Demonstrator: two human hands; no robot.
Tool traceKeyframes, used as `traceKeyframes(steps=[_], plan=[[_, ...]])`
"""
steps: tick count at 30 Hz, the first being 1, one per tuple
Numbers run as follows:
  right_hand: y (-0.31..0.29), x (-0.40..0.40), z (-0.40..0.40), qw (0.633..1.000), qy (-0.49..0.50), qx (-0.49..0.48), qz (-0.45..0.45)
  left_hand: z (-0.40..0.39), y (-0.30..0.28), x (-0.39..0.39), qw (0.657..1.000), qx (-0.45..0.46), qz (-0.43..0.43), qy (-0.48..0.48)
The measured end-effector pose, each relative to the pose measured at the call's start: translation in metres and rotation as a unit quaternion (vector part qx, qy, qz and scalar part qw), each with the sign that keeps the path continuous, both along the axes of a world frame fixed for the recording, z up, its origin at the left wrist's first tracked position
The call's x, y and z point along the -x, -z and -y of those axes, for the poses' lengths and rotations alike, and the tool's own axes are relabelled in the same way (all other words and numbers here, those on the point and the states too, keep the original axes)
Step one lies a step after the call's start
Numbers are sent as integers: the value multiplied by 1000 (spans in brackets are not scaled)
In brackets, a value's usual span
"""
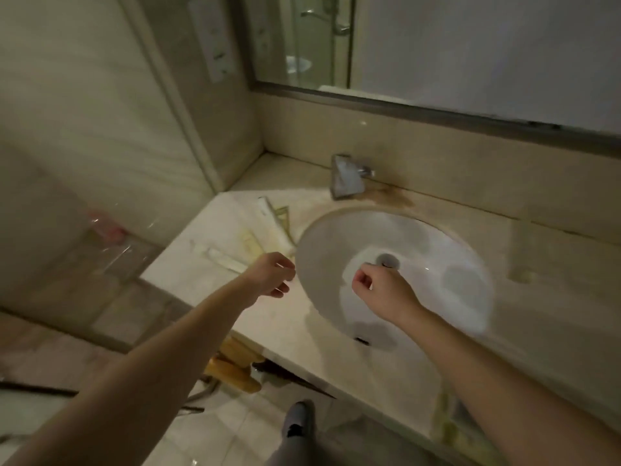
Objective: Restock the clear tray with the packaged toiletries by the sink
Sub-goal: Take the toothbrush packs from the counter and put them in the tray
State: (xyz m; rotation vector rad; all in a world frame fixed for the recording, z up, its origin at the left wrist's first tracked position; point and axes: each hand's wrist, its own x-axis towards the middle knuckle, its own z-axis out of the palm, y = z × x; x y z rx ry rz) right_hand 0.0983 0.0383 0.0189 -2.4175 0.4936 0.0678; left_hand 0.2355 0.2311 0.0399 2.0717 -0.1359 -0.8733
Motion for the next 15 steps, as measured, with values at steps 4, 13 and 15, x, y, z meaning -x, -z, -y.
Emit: traceKeyframes(steps=[4,13,15], plan=[[12,-69,-37,1000,-18,-19,-7,-44,11,-48,998,-20,12,-61],[35,-194,-81,999,33,17,-5,-81,56,-127,964,-194,86,-158],[41,-211,-83,998,45,39,-5,-82,63,-138,958,-225,83,-155]])
